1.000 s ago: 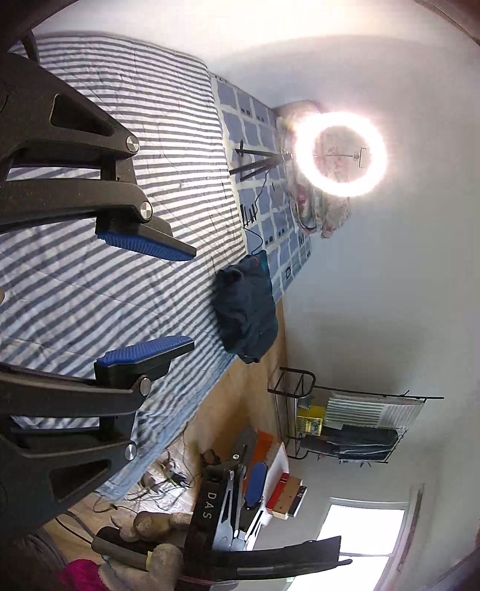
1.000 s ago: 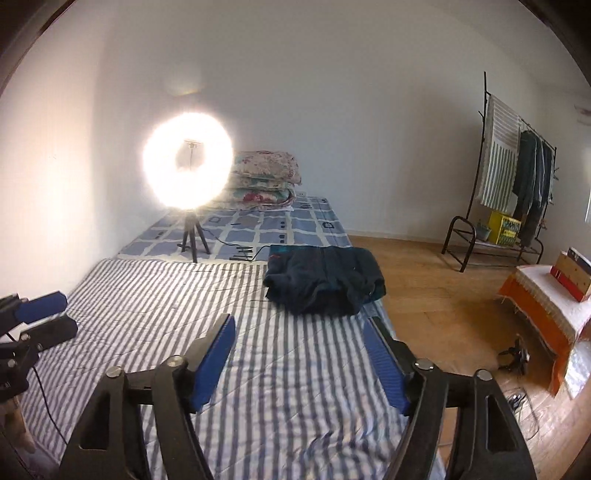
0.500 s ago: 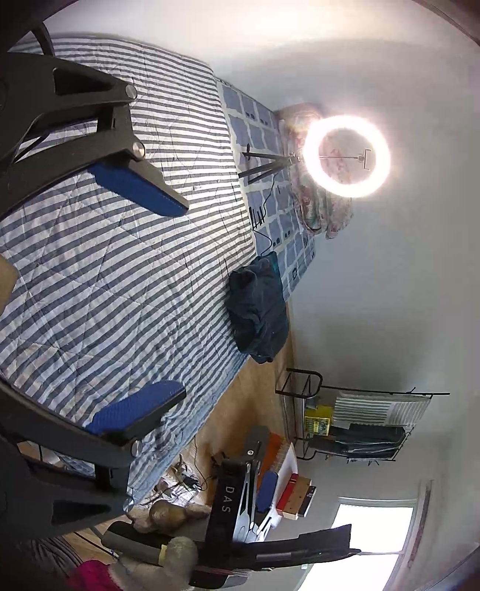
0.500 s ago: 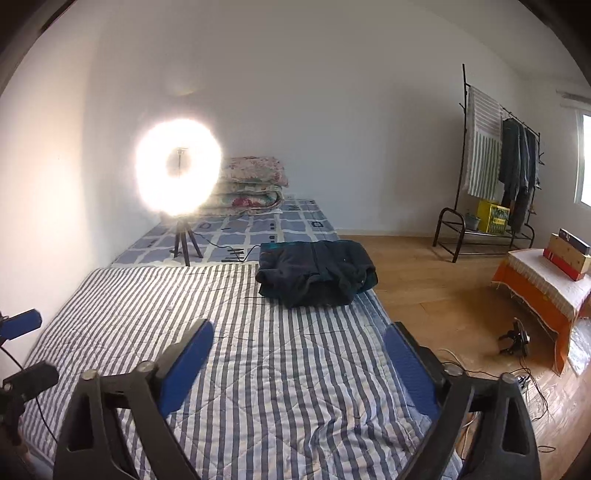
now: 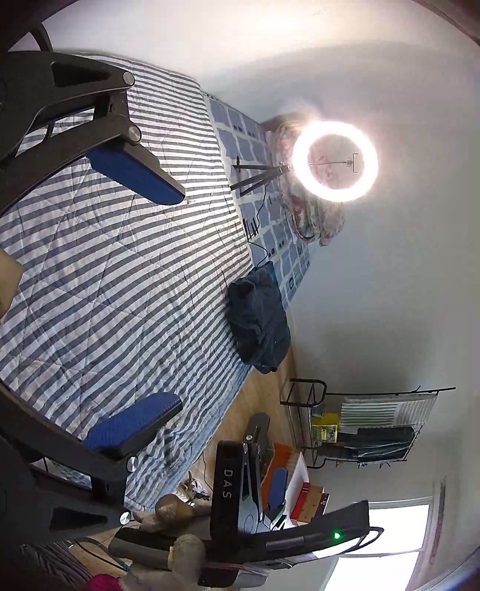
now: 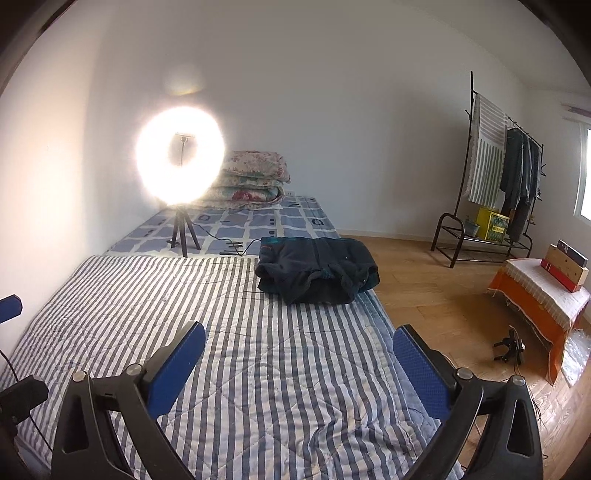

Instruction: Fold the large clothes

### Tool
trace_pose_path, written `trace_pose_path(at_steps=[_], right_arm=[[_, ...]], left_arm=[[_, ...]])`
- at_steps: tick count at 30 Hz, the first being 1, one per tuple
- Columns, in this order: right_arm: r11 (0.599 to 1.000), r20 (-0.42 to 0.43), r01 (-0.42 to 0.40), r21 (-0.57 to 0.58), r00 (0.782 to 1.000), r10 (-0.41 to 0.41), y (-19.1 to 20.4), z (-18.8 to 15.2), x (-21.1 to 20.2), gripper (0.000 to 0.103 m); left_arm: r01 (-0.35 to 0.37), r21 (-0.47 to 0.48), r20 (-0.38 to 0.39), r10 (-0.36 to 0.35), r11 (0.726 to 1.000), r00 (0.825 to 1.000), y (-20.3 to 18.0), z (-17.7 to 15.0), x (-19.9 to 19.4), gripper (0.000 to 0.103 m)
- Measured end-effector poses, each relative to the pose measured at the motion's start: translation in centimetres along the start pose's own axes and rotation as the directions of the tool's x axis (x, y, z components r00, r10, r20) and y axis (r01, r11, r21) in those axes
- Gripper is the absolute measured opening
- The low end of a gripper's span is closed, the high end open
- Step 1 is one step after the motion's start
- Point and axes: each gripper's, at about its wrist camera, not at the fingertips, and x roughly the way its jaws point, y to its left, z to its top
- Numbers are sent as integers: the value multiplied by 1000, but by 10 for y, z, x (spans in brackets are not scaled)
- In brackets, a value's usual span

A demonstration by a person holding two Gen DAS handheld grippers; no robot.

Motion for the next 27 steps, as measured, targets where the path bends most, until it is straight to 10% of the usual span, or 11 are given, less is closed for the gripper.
trace_pose_path(at_steps=[27], right_arm=[[1000, -5, 1, 28, 1000, 0, -3, -2, 2, 103]], left_arm=[[-16, 17, -3, 16, 1000, 1000, -2, -5, 2, 103]])
